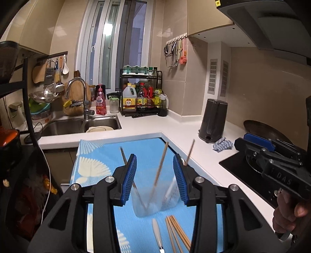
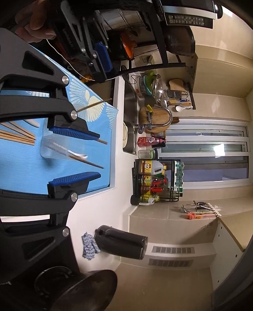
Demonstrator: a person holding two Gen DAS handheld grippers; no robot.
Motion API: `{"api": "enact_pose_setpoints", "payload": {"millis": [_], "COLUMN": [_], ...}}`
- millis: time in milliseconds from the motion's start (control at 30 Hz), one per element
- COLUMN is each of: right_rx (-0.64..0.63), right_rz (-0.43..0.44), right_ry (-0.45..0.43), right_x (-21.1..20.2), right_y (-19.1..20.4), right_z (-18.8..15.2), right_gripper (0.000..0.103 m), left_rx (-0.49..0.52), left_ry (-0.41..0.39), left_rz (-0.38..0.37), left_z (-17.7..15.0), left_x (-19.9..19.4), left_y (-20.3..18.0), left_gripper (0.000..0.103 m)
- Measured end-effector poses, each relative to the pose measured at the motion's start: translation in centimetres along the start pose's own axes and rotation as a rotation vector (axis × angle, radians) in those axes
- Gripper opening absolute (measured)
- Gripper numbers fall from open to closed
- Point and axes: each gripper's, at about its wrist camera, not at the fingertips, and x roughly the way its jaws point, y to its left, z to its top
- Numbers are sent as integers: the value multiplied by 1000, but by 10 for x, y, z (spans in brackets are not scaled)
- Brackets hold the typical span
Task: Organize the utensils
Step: 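Open both tools to drop the chopsticks into the container, then lower the left tool over the fork while the right tool approaches the chopsticks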
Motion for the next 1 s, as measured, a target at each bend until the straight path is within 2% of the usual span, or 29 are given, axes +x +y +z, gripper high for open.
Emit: {"api": "enact_pose_setpoints", "payload": {"millis": [133,300,467,567,633,833,1000], "right_rx": [23,25,72,76,77,106,102], "right_rz": [-1,-7,-29,-13,-3,47,77], "right_ry": [22,51,97,142,171,291,355], "right_x": [-13,-24,-24,-20,-19,-9,-6], "right_y": [4,12,7,8,11,18,24], "right_z": [-37,-86,-126,-149,-167,-217,-245], "right_gripper": [35,35,33,7,6,6,7], "left_rx": [11,-43,-75,-106,-138,-139,-116], "left_ry": [4,34,61,80,102,169,187], "left_rz": [54,74,98,113,118,114,109], "left_z": [-38,-79,-112,-135,-155,-208,-228], "left_x": [-15,-27,-32,-34,-34,-31,-30], "left_y": [-12,-22,-25,-21,-20,-30,-35], "left_gripper": [38,35,26,12,7,7,7]}}
